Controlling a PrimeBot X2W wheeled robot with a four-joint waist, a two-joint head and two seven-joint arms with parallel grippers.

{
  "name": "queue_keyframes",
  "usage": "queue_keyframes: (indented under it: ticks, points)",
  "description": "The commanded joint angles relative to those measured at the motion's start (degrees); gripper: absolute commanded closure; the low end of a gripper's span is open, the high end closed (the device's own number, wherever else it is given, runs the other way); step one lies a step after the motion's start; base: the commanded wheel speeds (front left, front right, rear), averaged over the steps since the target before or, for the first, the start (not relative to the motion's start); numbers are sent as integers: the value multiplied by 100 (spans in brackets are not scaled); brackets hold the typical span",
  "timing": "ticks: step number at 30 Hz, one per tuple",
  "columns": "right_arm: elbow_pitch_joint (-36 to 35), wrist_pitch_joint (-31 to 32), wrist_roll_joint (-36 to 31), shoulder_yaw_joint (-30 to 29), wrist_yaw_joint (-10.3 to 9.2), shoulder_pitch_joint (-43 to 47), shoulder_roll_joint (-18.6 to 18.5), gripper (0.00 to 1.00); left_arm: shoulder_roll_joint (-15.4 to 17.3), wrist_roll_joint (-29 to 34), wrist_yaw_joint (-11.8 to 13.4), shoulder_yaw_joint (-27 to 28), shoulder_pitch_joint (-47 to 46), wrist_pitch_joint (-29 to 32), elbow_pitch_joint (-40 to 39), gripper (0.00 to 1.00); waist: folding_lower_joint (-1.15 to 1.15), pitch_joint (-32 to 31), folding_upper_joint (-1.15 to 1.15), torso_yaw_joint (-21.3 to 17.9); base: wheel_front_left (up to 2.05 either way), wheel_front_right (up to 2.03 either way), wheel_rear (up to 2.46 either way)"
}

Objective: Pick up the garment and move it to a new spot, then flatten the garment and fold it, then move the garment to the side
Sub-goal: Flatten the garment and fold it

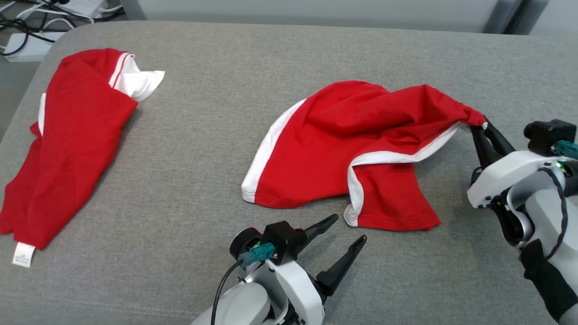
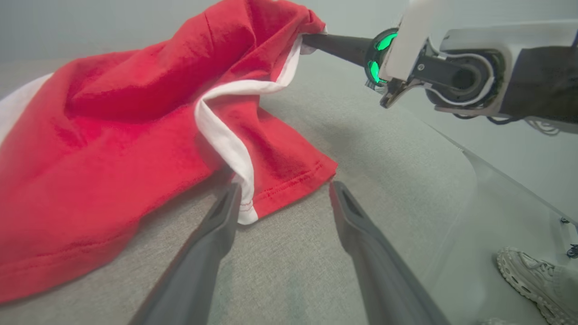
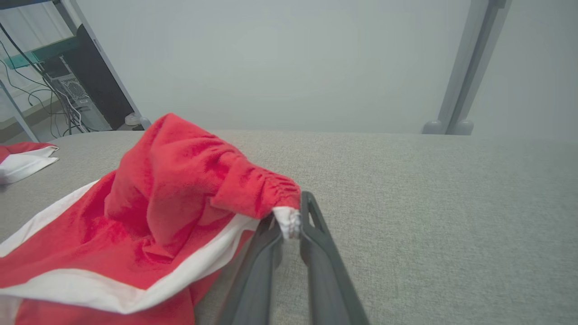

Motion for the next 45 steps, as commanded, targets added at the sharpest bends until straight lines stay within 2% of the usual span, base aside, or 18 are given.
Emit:
queue_keyframes:
  ticks: [1,7,14,19,20,21,22,23,25,27,28,36,41,45]
  points:
    - [-98,-61,-62,105,42,-103,30,100,36,-84,-40,104,-304,-39,47,0,0,35,0,-84,0,0,0]
    - [-116,-61,-76,270,42,-246,139,100,-6,-293,-35,15,-674,-135,966,0,0,192,0,-330,0,0,0]
    - [-127,-61,-111,304,42,-412,169,100,-11,-873,-39,-434,-916,-195,917,0,0,363,0,-530,0,0,0]
    - [-152,-61,-137,375,42,-466,270,100,-12,-1072,115,-570,-1104,-208,1037,0,0,391,0,-652,0,0,0]
    - [-172,-61,-135,393,42,-479,298,100,-12,-1120,134,-588,-1132,-209,1046,10,0,400,0,-675,0,0,0]
    - [-187,-61,-132,405,42,-490,318,100,-12,-1141,175,-618,-1167,-209,1068,38,0,407,0,-693,0,0,0]
    - [-198,-61,-134,421,42,-499,336,100,-12,-1151,211,-648,-1201,-210,1079,51,0,414,0,-711,0,0,0]
    - [-207,-61,-133,435,42,-509,352,100,-12,-1181,230,-679,-1219,-210,1089,47,0,422,0,-729,0,0,0]
    - [-224,-61,-131,454,42,-530,371,100,-12,-1206,275,-745,-1259,-210,1125,27,0,437,0,-755,0,0,0]
    - [-237,-61,-125,461,42,-548,375,100,-12,-1227,332,-801,-1285,-210,1177,64,0,447,0,-770,0,0,0]
    - [-247,-61,-122,462,42,-554,375,100,-12,-1233,355,-818,-1291,-211,1197,100,0,448,0,-775,0,0,0]
    - [-316,-61,-75,428,42,-551,328,100,-12,-1019,559,-866,-1416,-211,1462,100,0,395,0,-751,0,0,0]
    - [-355,-61,-70,404,42,-506,324,100,-12,-911,528,-770,-1387,-211,1497,100,0,335,0,-735,0,0,0]
    - [-420,-61,-51,329,42,-478,308,100,-12,-866,506,-450,-1345,-211,1272,100,0,283,0,-701,0,0,0]
